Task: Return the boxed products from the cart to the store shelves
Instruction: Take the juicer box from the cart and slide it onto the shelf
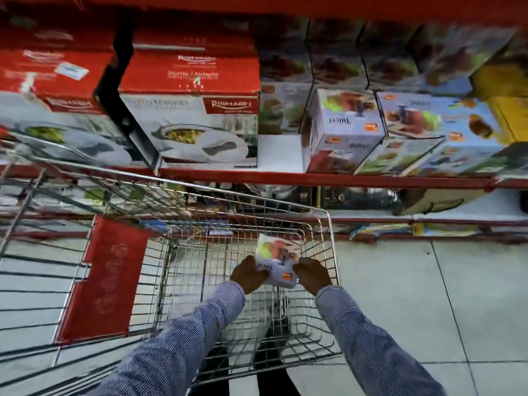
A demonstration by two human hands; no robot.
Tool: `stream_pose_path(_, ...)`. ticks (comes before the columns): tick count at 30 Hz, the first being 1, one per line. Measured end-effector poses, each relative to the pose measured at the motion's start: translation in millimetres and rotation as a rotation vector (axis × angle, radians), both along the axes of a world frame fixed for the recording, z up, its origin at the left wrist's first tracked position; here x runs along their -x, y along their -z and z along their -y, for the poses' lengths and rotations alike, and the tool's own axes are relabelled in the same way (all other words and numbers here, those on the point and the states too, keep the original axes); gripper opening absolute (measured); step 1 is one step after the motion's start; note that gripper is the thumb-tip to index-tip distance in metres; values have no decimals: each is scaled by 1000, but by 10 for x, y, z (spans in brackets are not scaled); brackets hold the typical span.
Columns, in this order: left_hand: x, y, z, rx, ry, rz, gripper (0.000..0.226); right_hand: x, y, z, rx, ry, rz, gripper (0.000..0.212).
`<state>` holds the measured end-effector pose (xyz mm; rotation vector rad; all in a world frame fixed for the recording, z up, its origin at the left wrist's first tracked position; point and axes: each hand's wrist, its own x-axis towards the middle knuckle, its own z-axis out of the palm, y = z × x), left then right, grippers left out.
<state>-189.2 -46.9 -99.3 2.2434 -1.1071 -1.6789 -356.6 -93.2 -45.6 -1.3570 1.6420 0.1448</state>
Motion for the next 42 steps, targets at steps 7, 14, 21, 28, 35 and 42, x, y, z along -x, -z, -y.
stream_pose_path(7,17,-667,-70,153,-231,-44,38,-5,-278,-13,49,189,169,31)
stream_pose_path(14,-148,-1667,-82,567,-237,52,34,-29,-1174,41,413,305,354,22)
stream_pose_path(21,-246,-2610,114,876,-233,181,27,-90,-1994,408,653,381,573,21)
stream_pose_path(28,-365,-2973,552,966,-240,183,28,-122,-2355,779,727,353,622,26)
stream_pose_path(35,-475,-3009,770,927,-258,158,26,-219,-2411,961,727,346,650,25)
stream_pose_path(42,-528,-2973,812,939,-254,170,30,-216,-2393,998,737,312,648,27)
